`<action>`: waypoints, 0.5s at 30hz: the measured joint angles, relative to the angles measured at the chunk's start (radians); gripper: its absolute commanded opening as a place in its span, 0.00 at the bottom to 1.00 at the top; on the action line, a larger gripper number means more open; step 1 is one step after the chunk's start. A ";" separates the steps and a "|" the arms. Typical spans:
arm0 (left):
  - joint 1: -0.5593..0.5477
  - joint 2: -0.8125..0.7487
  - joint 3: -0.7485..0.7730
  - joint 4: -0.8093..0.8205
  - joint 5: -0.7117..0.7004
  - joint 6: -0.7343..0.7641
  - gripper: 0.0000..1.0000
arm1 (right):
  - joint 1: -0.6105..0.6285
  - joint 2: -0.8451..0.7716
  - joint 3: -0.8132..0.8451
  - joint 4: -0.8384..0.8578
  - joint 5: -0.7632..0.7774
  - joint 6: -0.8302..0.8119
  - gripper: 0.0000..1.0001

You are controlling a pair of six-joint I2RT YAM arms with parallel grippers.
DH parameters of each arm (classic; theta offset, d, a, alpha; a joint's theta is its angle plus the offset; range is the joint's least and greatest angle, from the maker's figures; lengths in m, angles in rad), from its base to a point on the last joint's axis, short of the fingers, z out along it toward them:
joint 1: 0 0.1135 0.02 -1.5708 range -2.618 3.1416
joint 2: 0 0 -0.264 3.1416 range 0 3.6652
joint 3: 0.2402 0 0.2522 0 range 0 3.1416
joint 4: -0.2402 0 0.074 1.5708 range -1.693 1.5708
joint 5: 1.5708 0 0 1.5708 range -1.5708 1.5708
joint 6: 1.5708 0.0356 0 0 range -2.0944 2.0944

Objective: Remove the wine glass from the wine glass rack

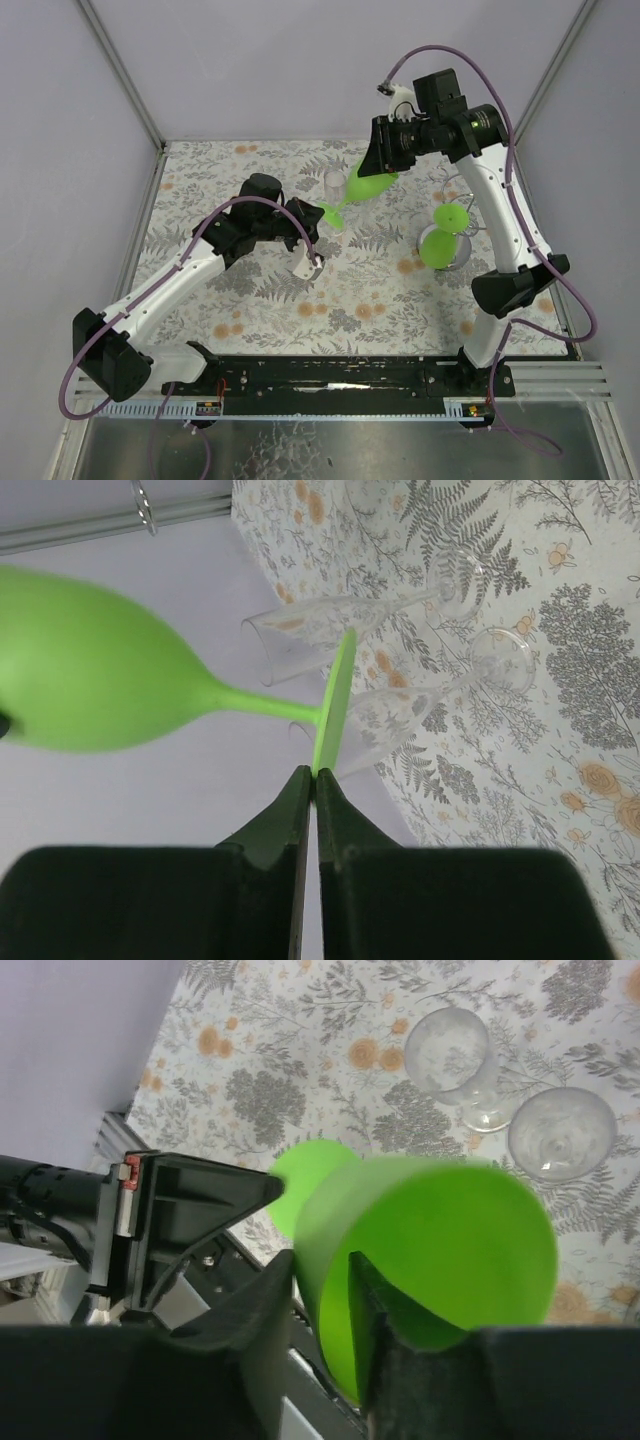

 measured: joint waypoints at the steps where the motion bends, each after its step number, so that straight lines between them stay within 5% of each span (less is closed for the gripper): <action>1: 0.000 0.000 0.000 0.001 0.000 0.001 0.00 | -0.001 0.004 0.000 -0.002 -0.010 -0.003 0.03; 4: 0.000 0.008 -0.007 0.008 -0.008 0.000 0.01 | -0.002 0.008 0.007 -0.007 -0.081 0.023 0.00; 5: -0.001 0.014 -0.008 0.019 -0.012 -0.002 0.10 | 0.002 0.008 0.014 -0.008 -0.090 0.022 0.00; 9: -0.005 0.020 -0.011 0.076 -0.048 -0.042 0.72 | 0.002 0.007 0.048 -0.018 -0.068 0.010 0.00; 11: -0.005 0.021 -0.011 0.111 -0.081 -0.095 0.94 | -0.008 0.008 0.078 -0.025 -0.050 0.004 0.00; 15: 0.020 0.053 0.032 0.134 -0.132 -0.259 1.00 | -0.049 -0.008 0.127 0.000 -0.001 0.004 0.00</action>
